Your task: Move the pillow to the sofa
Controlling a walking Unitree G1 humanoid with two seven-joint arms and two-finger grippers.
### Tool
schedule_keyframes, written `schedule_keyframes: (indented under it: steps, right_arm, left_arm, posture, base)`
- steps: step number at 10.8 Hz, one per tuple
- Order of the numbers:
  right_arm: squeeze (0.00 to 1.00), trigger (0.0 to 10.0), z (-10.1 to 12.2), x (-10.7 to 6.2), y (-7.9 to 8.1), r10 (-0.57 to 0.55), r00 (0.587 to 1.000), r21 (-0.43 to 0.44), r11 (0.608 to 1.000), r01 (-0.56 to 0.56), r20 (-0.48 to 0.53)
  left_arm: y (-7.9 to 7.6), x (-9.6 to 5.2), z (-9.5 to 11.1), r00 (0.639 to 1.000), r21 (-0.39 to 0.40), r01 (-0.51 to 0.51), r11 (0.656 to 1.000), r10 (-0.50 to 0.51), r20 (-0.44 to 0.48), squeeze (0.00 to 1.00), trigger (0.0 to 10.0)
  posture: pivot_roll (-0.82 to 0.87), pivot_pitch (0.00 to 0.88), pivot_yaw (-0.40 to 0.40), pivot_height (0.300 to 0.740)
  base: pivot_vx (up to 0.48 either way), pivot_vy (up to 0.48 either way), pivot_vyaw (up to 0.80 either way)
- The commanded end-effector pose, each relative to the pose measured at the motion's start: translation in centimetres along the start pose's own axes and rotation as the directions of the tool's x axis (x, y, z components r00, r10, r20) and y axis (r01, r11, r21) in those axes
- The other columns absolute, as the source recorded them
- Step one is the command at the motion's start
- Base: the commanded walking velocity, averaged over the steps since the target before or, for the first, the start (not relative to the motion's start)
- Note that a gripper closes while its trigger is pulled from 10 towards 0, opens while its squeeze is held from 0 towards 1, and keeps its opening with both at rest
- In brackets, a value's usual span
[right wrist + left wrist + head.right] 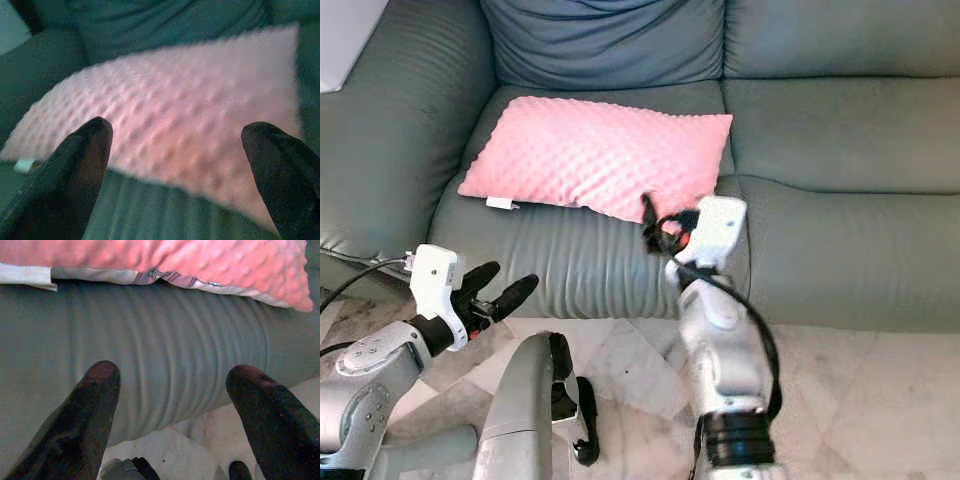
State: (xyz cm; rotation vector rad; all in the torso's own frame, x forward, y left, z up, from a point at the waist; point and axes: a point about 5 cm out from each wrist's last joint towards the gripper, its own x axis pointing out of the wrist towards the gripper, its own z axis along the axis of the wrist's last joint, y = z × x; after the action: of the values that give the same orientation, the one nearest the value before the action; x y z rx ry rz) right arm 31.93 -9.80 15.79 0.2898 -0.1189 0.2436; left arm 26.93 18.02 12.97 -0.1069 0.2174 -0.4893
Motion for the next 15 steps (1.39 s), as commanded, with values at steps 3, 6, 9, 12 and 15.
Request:
schedule_keyframes:
  steps: [3,6,9,12,15]
  right_arm:
    - [0.00,10.0,-2.4,-0.2,-0.9,-0.005,0.992,0.182,0.983,0.027,-0.124]
    - [0.00,10.0,-3.9,-0.1,-3.3,-0.006,0.981,0.192,0.980,0.044,-0.193]
    - [0.00,10.0,-4.1,1.1,-4.9,0.037,0.973,0.168,0.986,0.002,-0.228]
    - [0.00,10.0,-3.6,2.0,-6.6,0.041,0.972,0.106,0.994,-0.016,-0.232]
    - [0.00,10.0,-1.6,3.2,-8.4,0.012,0.980,-0.015,1.000,-0.015,-0.200]
  left_arm:
    - [-0.1,-0.5,-1.0,0.999,-0.004,-0.008,1.000,0.008,-0.036,0.00,10.0]
    - [-0.2,-0.6,-1.1,0.999,-0.007,-0.005,1.000,0.005,-0.046,0.00,10.0]
    - [-0.1,-1.3,-1.2,0.998,-0.005,-0.012,1.000,0.012,-0.056,0.00,10.0]
    - [-0.3,-1.9,-1.2,0.998,-0.007,-0.016,1.000,0.015,-0.066,0.00,10.0]
    - [-0.3,-2.1,-1.2,0.997,-0.007,-0.020,1.000,0.019,-0.074,0.00,10.0]
  posture:
    - [0.03,0.326,0.114,0.599]
    - [0.04,0.343,0.121,0.599]
    - [0.07,0.366,0.131,0.599]
    - [0.08,0.387,0.137,0.599]
    - [0.09,0.391,0.142,0.599]
  base:
    - [0.000,0.000,0.00]
    - [0.000,0.000,0.00]
    - [0.000,0.000,0.00]
    - [0.000,0.000,0.00]
    - [0.000,0.000,0.00]
